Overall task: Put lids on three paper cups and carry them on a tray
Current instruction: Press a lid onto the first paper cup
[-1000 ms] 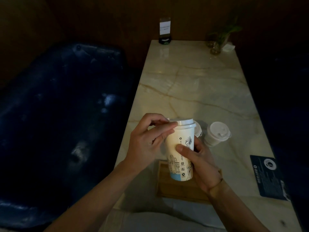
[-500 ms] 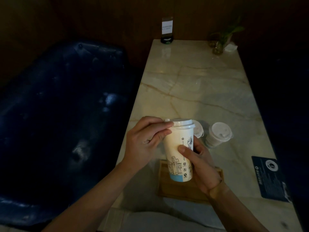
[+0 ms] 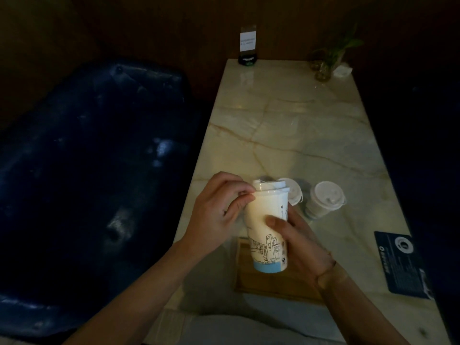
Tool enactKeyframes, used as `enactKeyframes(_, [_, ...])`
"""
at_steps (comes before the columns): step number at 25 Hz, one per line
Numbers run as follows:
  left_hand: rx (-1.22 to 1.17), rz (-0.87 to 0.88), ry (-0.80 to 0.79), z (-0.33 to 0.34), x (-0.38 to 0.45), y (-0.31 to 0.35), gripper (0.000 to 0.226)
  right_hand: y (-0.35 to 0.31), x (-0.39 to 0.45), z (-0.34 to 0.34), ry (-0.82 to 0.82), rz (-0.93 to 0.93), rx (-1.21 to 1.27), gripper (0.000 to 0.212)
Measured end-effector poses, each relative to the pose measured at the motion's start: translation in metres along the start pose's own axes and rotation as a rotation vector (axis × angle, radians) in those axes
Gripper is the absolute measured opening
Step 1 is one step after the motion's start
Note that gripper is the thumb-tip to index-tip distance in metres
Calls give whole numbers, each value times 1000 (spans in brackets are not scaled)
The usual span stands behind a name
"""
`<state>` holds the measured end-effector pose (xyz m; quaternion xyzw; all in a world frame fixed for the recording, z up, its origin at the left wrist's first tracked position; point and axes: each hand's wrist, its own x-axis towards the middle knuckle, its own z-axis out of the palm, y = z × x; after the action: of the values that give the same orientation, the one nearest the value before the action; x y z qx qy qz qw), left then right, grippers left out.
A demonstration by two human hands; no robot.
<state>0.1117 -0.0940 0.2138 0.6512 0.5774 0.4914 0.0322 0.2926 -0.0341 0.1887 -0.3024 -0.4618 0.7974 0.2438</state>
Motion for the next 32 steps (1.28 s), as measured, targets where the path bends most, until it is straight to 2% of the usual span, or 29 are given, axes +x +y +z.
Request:
enactKeyframes(3, [105, 52, -25, 5, -1, 4, 13, -1, 6, 2, 33, -29, -201, 61])
enactKeyframes(7, [111, 31, -11, 4, 0, 3, 15, 0, 7, 0, 151, -63, -187, 76])
enactKeyframes(16, [15, 13, 22, -2, 8, 9, 14, 0, -2, -6, 162, -116, -135, 64])
enactKeyframes(21, [-46, -19, -14, -5, 14, 15, 16, -3, -7, -5, 160, -176, -172, 59])
enactKeyframes(24, [-139, -99, -46, -5, 18, 17, 14, -1, -9, -5, 174, -194, -190, 65])
enactKeyframes(28, [-200, -253, -180, -11, 28, 17, 13, 1, -12, -5, 180, -199, -237, 68])
enactKeyframes(32, [-215, -295, -254, -14, 36, 15, 12, 2, -13, -3, 178, -201, -265, 69])
